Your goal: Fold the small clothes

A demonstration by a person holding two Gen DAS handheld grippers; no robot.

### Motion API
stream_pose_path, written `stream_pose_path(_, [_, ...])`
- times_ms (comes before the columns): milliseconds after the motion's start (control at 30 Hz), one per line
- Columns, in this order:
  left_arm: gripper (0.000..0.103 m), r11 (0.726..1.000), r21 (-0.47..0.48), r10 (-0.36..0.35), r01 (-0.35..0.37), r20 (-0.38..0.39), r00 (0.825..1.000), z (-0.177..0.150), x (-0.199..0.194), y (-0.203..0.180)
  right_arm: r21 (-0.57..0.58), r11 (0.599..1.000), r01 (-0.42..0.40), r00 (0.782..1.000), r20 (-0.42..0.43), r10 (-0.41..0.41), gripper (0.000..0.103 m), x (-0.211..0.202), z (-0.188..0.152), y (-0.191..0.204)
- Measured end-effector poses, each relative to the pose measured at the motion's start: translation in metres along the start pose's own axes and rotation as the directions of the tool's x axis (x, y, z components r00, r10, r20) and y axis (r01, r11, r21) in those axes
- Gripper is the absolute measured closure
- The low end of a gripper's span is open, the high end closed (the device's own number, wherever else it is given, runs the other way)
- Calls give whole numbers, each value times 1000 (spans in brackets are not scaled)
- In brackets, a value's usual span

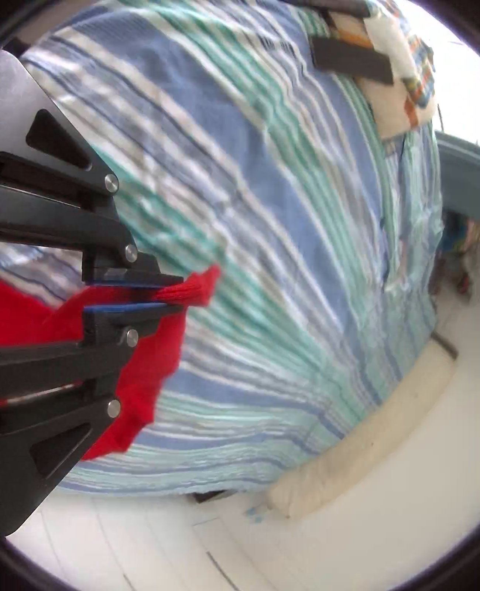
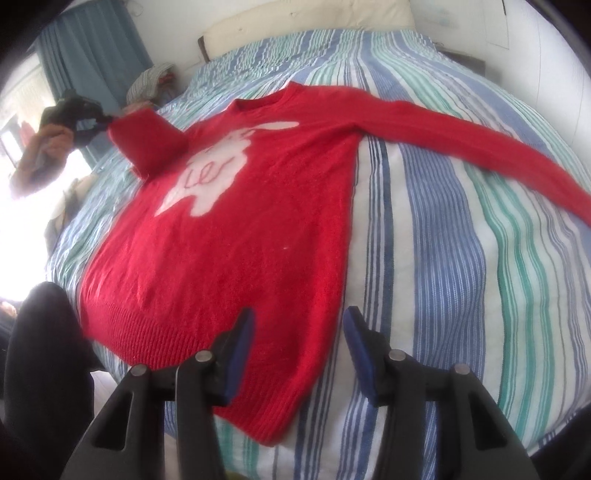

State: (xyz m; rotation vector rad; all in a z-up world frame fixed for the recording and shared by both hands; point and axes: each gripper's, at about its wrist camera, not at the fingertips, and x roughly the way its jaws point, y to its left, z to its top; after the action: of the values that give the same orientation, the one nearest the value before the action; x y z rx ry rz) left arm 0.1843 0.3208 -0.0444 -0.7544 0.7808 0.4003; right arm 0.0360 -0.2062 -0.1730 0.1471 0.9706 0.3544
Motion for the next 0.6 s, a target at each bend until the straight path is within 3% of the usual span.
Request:
stream_pose_path(100, [98, 989, -65, 139, -136, 34, 990, 5, -14, 73, -17, 1000, -5, 1000, -15, 5, 54, 6, -2, 6])
stream_pose_path(267, [94, 975, -64, 208, -213, -75, 975, -15, 20, 132, -45, 999, 5, 1000, -26, -6, 54, 9, -7, 15])
stream_pose_path(367, [78, 981, -98, 155, -167, -117, 981, -17, 34, 153, -46, 999, 11, 999, -38, -13, 54, 11, -8, 15])
stream_pose_path(433, [56, 980, -159, 102, -118, -105, 989, -15, 29, 168, -48, 999, 18, 999, -42, -20, 54, 12, -9, 15])
stream_pose_path(600, [54, 970, -231, 42, -74, -140, 989, -10, 41, 189, -70, 997, 38, 998, -49, -41, 54, 13, -10, 18])
